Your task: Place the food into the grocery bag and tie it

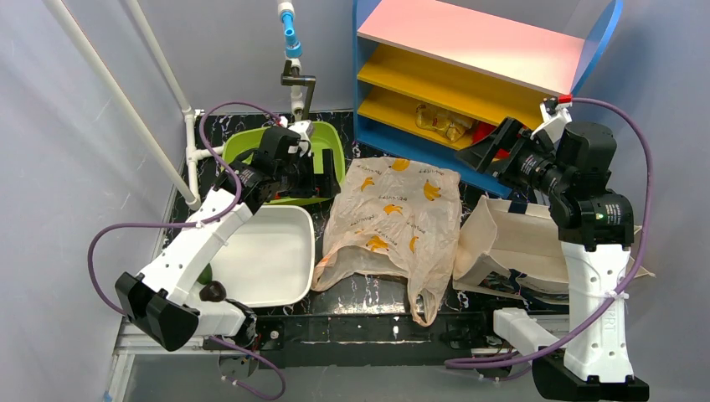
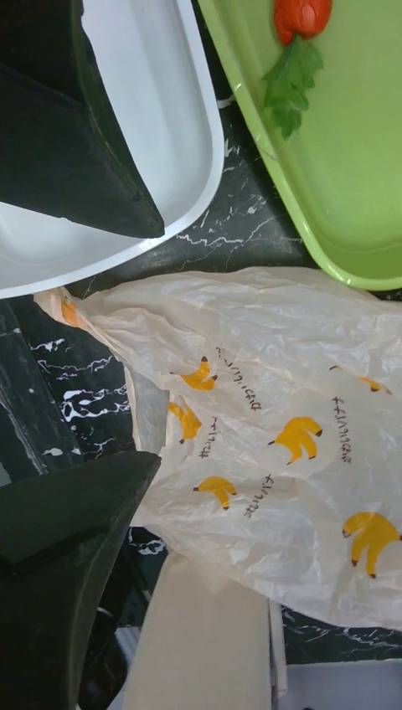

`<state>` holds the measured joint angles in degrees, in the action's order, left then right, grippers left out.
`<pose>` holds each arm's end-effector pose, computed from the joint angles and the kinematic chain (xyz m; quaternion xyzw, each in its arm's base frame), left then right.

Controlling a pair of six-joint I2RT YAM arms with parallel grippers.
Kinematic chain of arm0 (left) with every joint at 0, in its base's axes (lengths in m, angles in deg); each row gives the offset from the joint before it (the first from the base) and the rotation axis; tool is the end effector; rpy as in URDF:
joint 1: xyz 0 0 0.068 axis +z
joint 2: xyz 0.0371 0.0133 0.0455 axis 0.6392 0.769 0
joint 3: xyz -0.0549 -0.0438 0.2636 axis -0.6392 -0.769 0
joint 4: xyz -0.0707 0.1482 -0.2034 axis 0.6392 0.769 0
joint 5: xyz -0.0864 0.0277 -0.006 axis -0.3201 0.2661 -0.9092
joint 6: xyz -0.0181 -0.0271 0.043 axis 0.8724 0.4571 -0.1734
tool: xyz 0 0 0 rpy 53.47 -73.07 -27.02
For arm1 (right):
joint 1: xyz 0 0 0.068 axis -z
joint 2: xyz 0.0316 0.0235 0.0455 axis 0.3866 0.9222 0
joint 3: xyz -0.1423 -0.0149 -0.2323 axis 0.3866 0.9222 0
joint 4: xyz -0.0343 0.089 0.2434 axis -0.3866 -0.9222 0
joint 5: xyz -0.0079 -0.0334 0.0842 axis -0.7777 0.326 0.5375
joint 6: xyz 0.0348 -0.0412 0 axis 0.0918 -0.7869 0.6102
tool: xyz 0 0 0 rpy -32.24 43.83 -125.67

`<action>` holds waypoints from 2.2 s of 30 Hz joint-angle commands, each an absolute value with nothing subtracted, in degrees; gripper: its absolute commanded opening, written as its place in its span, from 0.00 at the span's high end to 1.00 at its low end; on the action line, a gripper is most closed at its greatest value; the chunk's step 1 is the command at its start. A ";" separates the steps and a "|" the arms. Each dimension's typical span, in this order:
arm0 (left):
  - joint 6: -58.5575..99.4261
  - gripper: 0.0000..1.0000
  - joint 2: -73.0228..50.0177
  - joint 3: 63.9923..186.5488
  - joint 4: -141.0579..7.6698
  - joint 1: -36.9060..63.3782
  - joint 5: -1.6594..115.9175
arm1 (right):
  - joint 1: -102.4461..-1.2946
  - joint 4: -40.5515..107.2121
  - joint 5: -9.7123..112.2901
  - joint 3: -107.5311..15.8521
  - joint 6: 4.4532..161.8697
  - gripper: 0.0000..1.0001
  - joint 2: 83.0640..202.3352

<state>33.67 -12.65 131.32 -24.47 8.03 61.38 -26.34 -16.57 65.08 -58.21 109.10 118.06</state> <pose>0.2344 -0.1478 0.3797 0.0693 0.8885 -0.2417 0.3838 0.1516 0.0227 0.4781 0.0967 0.8010 0.3219 0.4954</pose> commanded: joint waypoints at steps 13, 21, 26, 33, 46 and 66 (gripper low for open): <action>29.89 0.00 -17.76 127.76 -25.40 7.75 62.41 | -27.30 -21.28 67.34 -60.51 102.77 0.00 117.50; 25.05 0.00 -21.03 124.78 -32.59 7.75 54.27 | -44.43 -29.36 52.58 -67.62 97.79 0.00 125.72; 12.52 0.01 -23.36 120.58 -33.14 4.08 50.15 | -47.73 -27.91 50.24 -67.02 99.89 0.00 126.92; -7.22 0.00 -24.47 113.44 -37.32 -7.41 55.90 | -47.89 -29.76 48.70 -66.97 100.17 0.00 127.27; -23.00 0.07 -12.22 110.43 -42.65 -13.88 62.74 | -47.87 -33.95 47.09 -65.13 100.55 0.00 123.23; -27.43 0.43 0.29 111.49 -43.92 -14.23 66.69 | -47.88 -36.94 47.78 -65.12 99.50 0.00 121.70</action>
<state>-27.29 -0.58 110.60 -43.33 -13.91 66.38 -47.58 -36.68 47.88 -63.41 100.18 121.61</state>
